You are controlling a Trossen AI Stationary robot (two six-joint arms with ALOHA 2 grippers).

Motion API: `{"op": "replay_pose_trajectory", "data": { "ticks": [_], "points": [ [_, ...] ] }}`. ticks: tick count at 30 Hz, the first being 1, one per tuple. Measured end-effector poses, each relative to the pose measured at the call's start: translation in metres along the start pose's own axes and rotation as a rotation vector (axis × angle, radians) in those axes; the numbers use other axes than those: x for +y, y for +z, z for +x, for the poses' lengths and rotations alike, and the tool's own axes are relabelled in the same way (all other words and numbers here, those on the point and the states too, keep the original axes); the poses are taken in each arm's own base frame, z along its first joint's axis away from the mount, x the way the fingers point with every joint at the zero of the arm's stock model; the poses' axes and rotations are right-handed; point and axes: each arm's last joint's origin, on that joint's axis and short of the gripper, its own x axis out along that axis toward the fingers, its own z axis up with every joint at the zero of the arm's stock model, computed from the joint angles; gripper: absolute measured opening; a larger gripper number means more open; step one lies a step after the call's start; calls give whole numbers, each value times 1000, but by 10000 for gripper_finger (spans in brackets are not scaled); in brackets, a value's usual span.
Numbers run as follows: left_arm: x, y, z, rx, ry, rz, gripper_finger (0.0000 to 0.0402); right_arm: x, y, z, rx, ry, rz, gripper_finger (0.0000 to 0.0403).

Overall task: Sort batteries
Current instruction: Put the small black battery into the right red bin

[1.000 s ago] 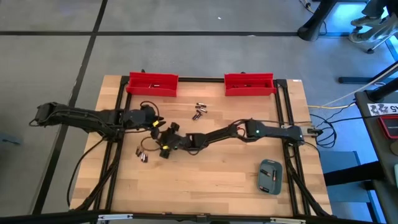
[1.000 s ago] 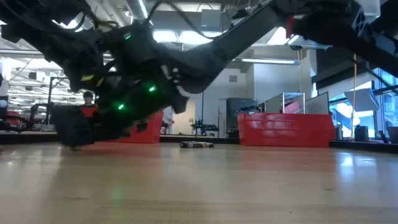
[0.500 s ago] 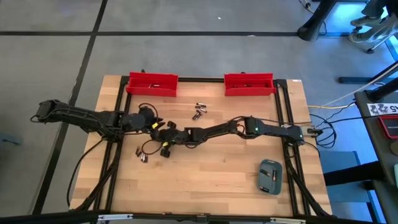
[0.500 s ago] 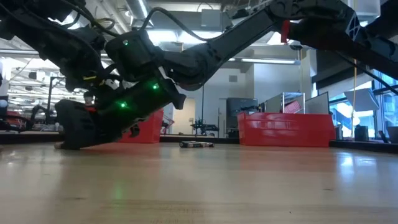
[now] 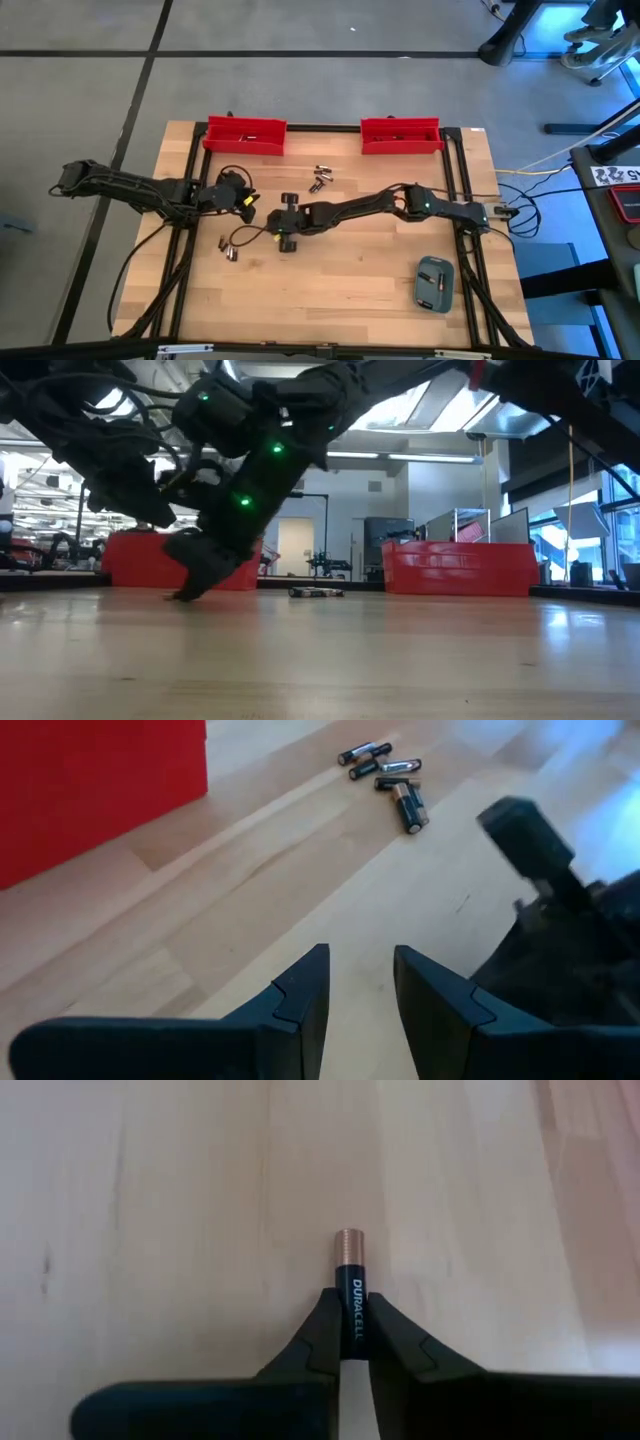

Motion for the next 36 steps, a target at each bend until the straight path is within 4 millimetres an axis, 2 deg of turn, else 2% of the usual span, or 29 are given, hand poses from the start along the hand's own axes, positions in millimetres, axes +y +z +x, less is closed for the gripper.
{"op": "replay_pose_trajectory", "data": {
  "ticks": [3, 7, 9, 15, 20, 23, 27, 30, 36],
  "points": [
    [0, 0, 0, -4, 6, 5, 104, -4, -14, -14, 29, -27, 3, 23],
    [0, 0, 0, -10, 8, 4, 104, -15, -45, -43, 56, -71, 22, 23],
    [-1, 1, 0, -19, 7, 2, 104, -20, -59, -61, 53, -85, 32, 22],
    [-3, 2, -1, -49, 1, -6, 104, -46, -73, -134, 4, -228, 141, 22],
    [-6, 7, -1, -94, -16, -1, 104, -92, -70, -198, -48, -316, 236, 22],
    [-7, 8, -2, -110, -18, 18, 104, -123, -80, -224, -22, -370, 273, 22],
    [-6, 8, -2, -117, -5, 31, 104, -169, -100, -243, 25, -382, 365, 22],
    [-6, 8, -2, -117, -4, 26, 104, -199, -119, -244, 87, -331, 421, 22],
    [-6, 8, -2, -114, -4, 5, 104, -240, -156, -246, 217, -246, 497, 22]
  ]
}}
